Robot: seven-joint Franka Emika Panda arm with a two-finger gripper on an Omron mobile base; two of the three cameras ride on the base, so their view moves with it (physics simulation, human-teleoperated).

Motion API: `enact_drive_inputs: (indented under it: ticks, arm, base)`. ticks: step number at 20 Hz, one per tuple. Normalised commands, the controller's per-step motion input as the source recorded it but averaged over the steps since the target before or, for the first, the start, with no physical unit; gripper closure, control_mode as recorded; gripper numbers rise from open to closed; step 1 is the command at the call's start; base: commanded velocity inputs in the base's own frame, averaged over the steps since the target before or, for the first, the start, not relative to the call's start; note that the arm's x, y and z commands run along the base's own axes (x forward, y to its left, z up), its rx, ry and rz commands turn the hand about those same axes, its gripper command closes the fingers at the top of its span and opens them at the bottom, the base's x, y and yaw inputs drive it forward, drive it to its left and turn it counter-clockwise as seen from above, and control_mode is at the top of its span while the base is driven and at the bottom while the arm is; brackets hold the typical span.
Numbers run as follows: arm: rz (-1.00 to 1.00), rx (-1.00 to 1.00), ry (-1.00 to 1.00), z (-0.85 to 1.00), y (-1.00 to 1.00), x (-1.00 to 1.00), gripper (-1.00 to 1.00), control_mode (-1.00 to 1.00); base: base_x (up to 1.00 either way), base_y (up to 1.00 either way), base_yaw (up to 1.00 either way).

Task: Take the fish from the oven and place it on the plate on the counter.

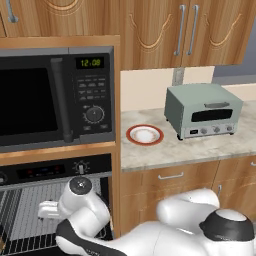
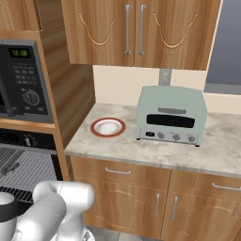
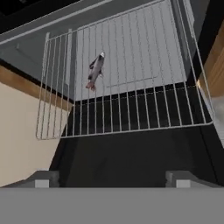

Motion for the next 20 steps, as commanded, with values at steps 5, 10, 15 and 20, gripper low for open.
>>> enact_drive_inputs:
  ticks: [5, 10, 15, 20]
  arm:
    - [-0.41, -0.10, 0.00, -0.22, 0.10, 0.35, -1.00, -1.00]
    - [-0.10, -0.07, -0.07, -0.52, 0.09, 0.66, -1.00, -1.00]
    - [0.04, -0.05, 0.00, -0.15, 0.35, 0.74, -1.00, -1.00]
    - [0.25, -0.05, 0.25, -0.28, 0.16, 0.28, -1.00, -1.00]
  base:
    - [0.00, 0.00, 0.00]
    - [0.00, 0.00, 0.00]
    - [0.00, 0.00, 0.00]
    - [0.00, 0.00, 0.00]
